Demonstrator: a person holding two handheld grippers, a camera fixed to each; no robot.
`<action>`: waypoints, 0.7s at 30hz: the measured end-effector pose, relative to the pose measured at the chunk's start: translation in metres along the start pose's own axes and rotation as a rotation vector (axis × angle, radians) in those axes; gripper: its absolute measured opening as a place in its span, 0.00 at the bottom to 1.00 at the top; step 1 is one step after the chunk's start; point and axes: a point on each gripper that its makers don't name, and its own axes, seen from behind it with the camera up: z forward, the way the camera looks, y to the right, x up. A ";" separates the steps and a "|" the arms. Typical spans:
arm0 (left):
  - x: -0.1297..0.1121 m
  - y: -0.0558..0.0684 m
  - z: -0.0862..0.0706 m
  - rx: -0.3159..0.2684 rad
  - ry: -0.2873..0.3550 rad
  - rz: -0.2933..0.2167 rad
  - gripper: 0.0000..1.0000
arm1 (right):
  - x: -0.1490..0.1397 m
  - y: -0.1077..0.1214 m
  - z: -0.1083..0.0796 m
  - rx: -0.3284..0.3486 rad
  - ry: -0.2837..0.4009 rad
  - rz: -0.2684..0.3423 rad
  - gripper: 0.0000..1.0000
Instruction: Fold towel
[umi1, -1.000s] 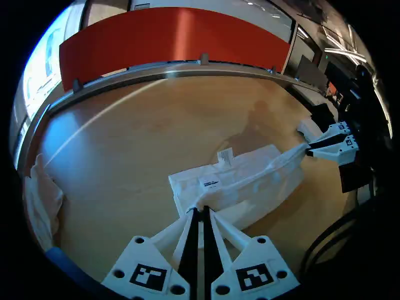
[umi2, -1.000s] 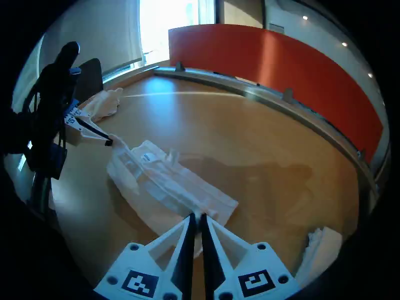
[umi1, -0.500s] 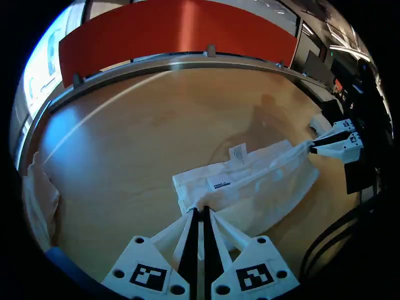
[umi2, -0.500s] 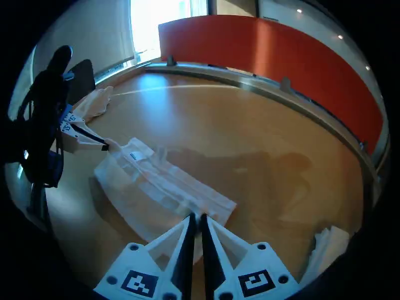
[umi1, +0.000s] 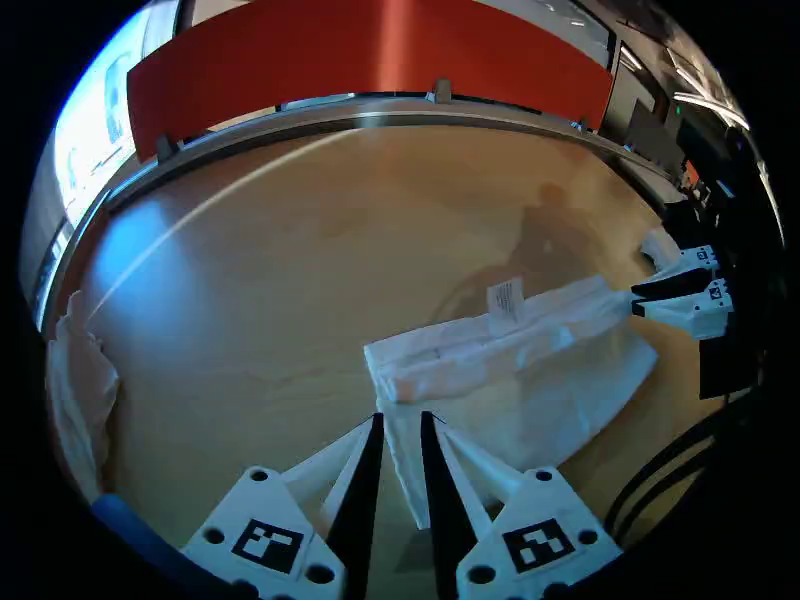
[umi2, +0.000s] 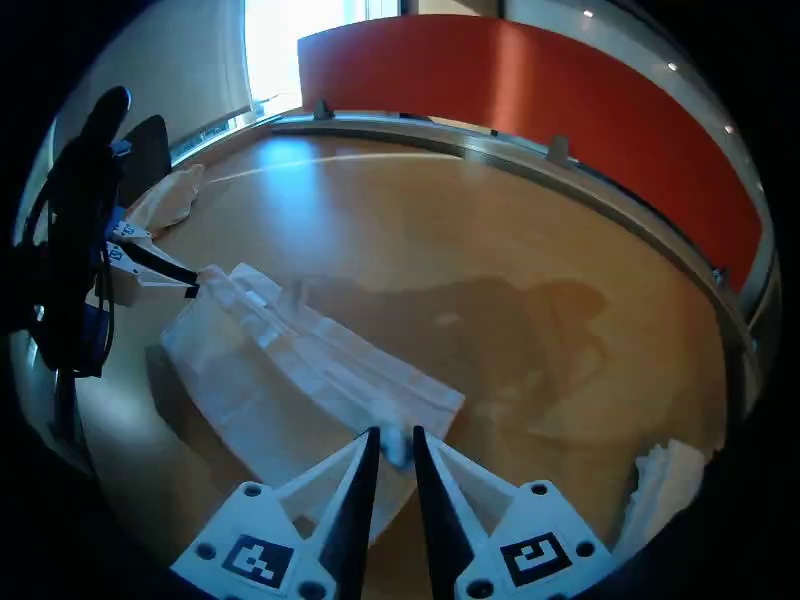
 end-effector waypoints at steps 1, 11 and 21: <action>0.000 -0.001 0.000 0.004 -0.001 0.002 0.29 | 0.000 0.002 0.001 -0.007 0.000 0.001 0.30; -0.001 -0.009 -0.002 0.024 0.002 0.004 0.35 | 0.007 0.021 0.000 -0.081 0.031 0.004 0.96; 0.002 -0.006 -0.005 0.005 0.011 -0.024 0.45 | 0.015 0.031 -0.010 -0.116 0.068 0.007 1.00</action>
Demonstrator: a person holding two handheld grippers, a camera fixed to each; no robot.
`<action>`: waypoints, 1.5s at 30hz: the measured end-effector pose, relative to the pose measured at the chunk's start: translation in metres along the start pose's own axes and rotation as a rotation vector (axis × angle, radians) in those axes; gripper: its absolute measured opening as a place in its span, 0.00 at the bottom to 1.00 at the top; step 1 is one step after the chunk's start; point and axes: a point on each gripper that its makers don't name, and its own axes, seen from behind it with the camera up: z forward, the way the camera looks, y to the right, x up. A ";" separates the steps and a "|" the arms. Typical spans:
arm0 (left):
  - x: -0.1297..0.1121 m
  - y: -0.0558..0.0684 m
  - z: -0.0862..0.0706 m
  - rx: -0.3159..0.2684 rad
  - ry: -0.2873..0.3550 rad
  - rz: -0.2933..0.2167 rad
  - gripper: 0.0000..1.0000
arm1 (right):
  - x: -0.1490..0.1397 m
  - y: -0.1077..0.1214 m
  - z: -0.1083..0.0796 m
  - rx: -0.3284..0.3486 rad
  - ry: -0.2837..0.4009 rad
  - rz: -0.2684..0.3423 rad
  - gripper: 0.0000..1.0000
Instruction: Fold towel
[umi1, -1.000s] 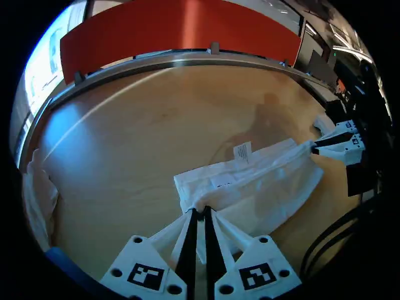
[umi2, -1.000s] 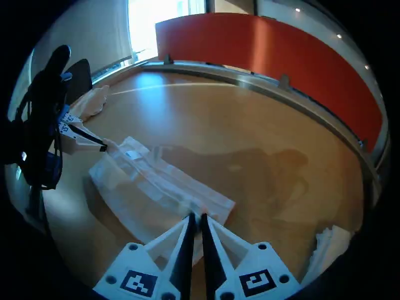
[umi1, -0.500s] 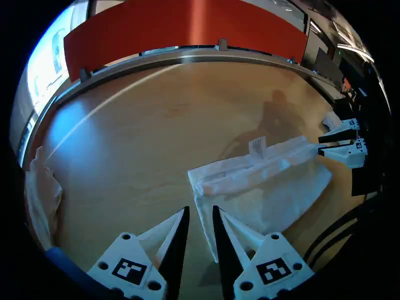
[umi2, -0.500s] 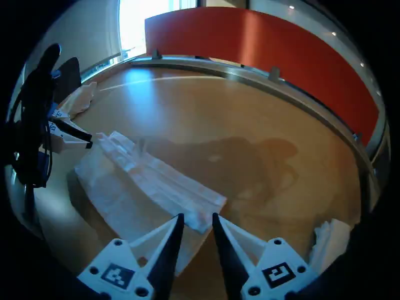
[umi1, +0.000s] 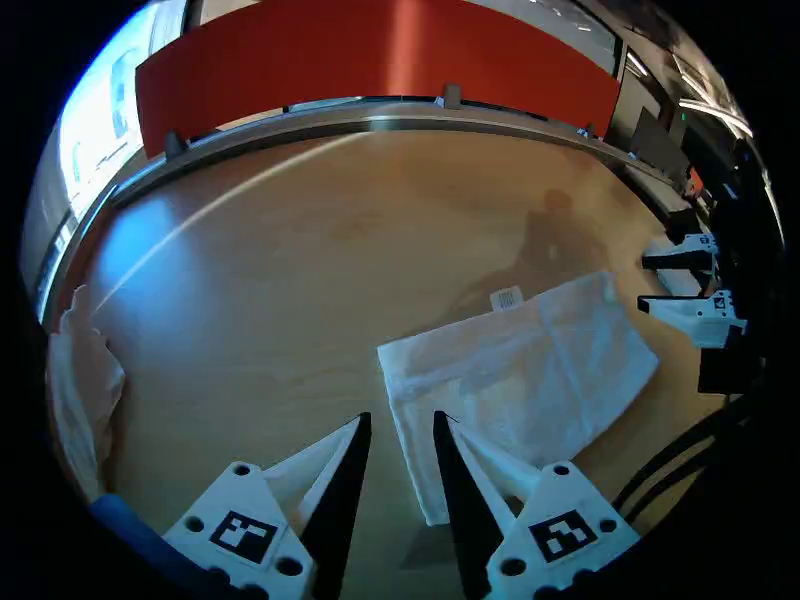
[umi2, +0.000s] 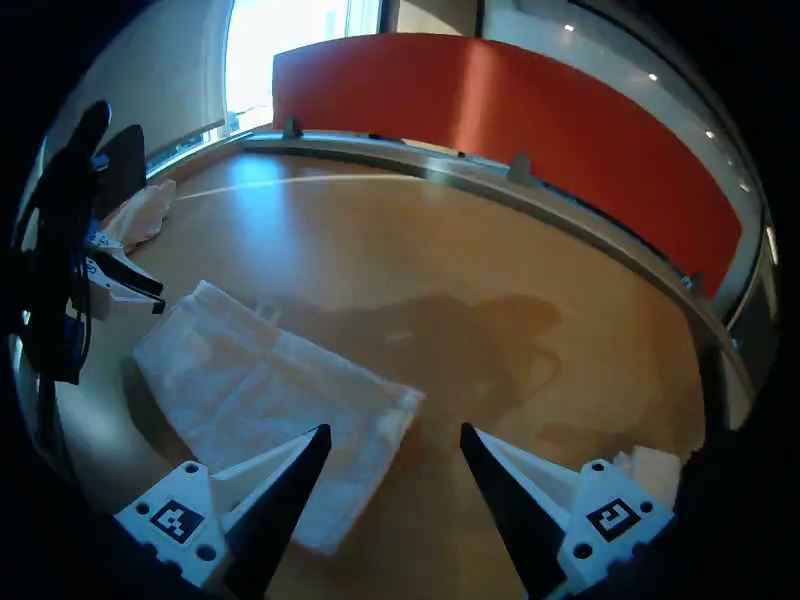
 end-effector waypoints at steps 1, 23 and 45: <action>0.000 0.000 0.000 -0.002 0.002 0.001 0.45 | 0.000 0.000 -0.001 0.001 0.000 0.000 1.00; -0.005 0.006 -0.014 -0.013 0.016 -0.002 0.94 | -0.015 -0.016 -0.020 0.025 0.000 0.011 1.00; -0.035 0.009 -0.041 0.001 0.019 -0.008 0.94 | -0.038 -0.026 -0.039 0.031 -0.014 0.025 1.00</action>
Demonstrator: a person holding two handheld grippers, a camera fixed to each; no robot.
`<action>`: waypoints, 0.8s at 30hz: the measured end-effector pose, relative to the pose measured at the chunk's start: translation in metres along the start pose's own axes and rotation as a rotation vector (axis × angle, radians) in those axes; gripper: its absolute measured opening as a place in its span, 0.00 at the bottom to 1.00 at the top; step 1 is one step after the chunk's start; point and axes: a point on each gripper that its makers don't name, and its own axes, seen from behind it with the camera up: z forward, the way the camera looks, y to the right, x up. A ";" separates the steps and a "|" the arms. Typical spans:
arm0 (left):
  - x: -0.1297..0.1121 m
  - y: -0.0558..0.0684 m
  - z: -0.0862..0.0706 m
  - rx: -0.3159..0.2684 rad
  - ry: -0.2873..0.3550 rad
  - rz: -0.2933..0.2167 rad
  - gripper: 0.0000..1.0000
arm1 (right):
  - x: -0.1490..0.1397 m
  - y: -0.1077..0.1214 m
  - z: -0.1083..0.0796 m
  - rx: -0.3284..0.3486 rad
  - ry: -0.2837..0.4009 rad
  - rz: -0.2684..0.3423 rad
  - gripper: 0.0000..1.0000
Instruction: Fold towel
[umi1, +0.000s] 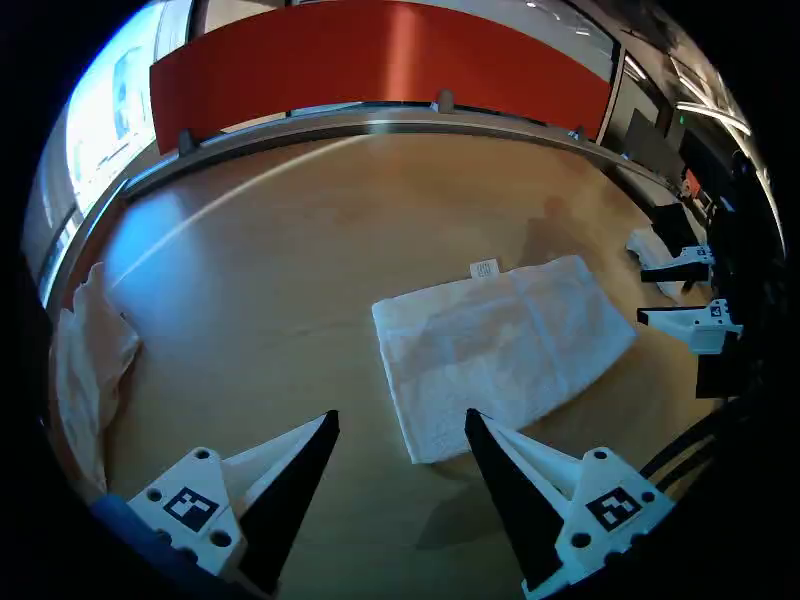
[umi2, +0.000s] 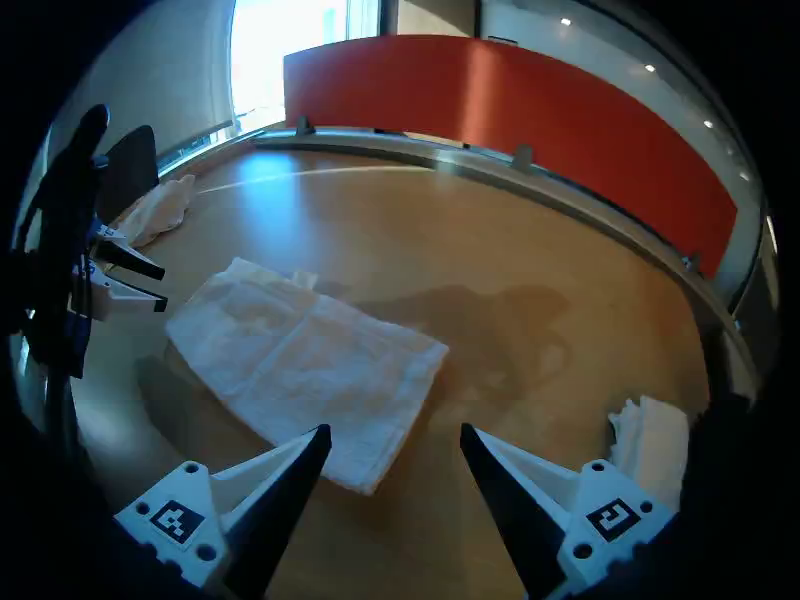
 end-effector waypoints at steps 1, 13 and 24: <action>-0.002 0.000 -0.002 0.001 0.000 -0.002 0.93 | -0.001 -0.001 -0.001 0.000 0.000 0.002 1.00; -0.015 -0.003 -0.014 0.020 0.006 -0.034 0.94 | -0.007 -0.006 -0.004 0.012 0.003 -0.011 1.00; -0.028 -0.017 -0.030 0.064 0.013 -0.077 0.94 | -0.010 -0.011 0.000 0.057 -0.003 -0.061 1.00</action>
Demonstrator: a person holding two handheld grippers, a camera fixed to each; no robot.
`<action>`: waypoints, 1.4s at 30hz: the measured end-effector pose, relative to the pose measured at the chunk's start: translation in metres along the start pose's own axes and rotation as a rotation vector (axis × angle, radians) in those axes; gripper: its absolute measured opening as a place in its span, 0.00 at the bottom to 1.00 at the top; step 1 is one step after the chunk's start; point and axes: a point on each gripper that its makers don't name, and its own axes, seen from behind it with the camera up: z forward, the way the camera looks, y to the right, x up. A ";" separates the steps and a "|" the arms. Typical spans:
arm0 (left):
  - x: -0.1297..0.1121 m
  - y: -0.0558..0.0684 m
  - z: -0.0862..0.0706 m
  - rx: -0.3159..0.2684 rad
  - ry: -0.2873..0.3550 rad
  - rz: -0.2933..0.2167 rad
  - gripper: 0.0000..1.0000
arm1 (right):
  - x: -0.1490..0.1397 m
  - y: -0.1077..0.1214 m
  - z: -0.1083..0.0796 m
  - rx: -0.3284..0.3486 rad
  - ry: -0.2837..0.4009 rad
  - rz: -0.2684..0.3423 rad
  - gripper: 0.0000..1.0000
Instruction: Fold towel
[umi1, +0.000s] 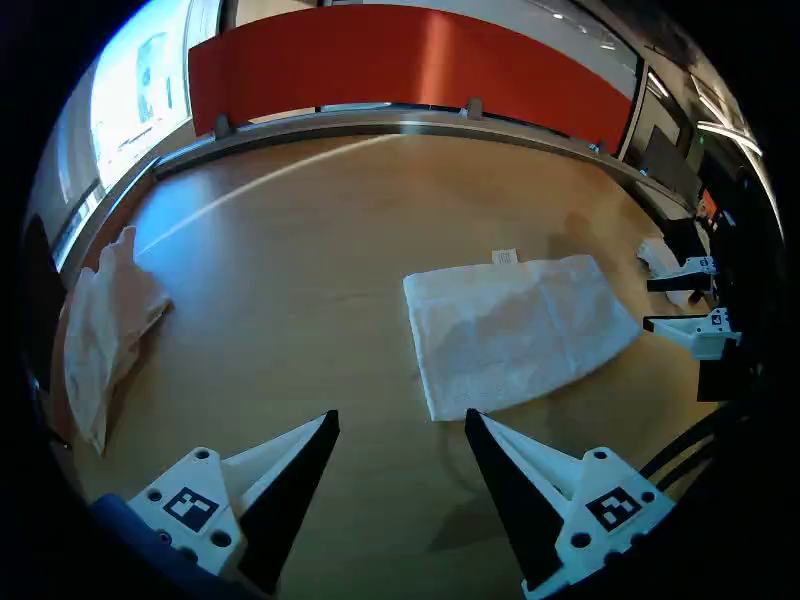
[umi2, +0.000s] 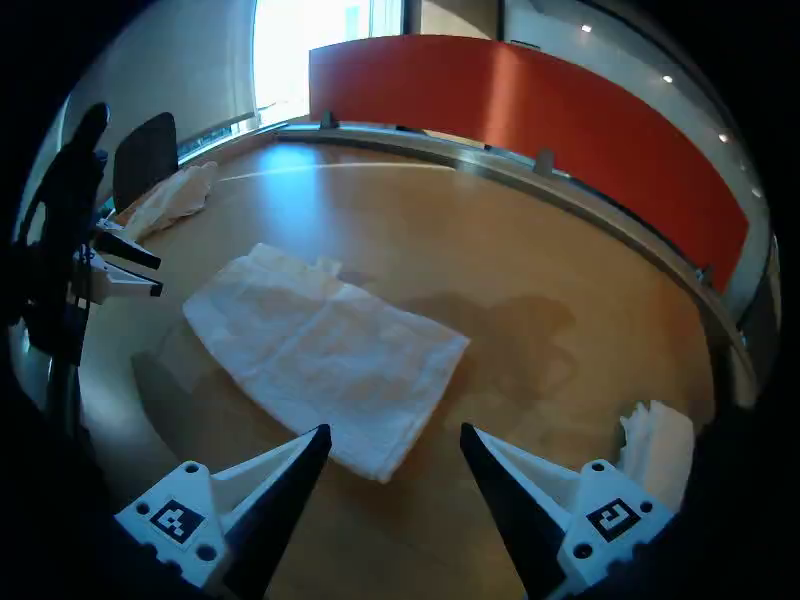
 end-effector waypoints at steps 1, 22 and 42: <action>-0.002 -0.002 -0.002 0.005 0.000 -0.005 0.94 | 0.000 0.000 0.001 0.004 -0.001 -0.005 1.00; -0.028 -0.029 -0.032 0.063 -0.007 -0.072 0.94 | -0.035 -0.008 0.012 0.090 -0.096 -0.109 0.90; -0.034 -0.033 -0.036 0.067 -0.013 -0.082 0.94 | -0.041 -0.012 0.012 0.119 -0.126 -0.089 0.34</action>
